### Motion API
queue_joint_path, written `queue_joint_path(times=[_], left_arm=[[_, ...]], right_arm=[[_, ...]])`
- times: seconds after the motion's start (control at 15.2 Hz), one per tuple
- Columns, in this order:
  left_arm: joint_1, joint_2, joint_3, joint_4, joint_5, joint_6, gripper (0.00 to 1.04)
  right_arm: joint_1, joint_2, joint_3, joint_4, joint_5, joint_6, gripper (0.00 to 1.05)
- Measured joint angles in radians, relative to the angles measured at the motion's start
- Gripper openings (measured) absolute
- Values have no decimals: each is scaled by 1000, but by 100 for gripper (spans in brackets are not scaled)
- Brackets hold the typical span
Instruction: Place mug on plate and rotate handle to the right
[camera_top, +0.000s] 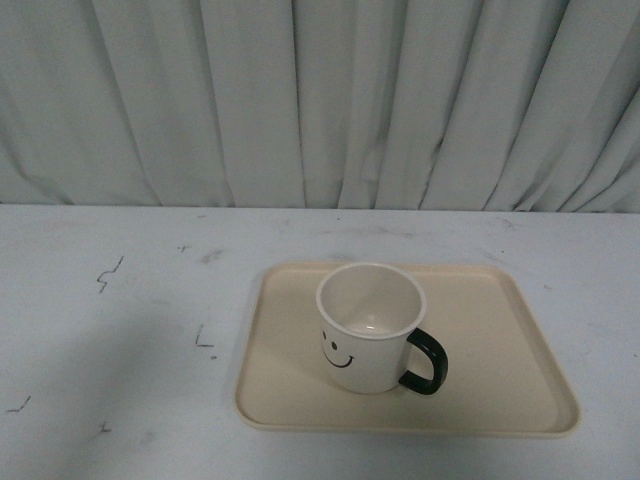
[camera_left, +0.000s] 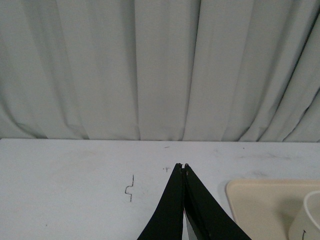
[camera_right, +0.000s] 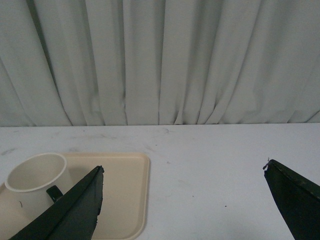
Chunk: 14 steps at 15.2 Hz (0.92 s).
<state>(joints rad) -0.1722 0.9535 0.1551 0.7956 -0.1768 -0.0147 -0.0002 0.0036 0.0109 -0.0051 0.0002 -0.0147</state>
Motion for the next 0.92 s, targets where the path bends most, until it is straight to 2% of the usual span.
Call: queue_joint_path(times=[0.33, 0.4, 0.46, 0.92], left_arm=[[79, -221, -91, -138, 80, 0, 2], [130, -236, -126, -84, 151, 1, 2], [176, -260, -142, -134, 160, 1, 2], [170, -563, -146, -401, 177, 1, 2]], right_arm=[[0, 0, 0, 0, 0, 0, 98], [0, 0, 0, 0, 0, 0, 98], [0, 0, 0, 0, 1, 0, 98], [0, 0, 0, 0, 0, 0, 98]])
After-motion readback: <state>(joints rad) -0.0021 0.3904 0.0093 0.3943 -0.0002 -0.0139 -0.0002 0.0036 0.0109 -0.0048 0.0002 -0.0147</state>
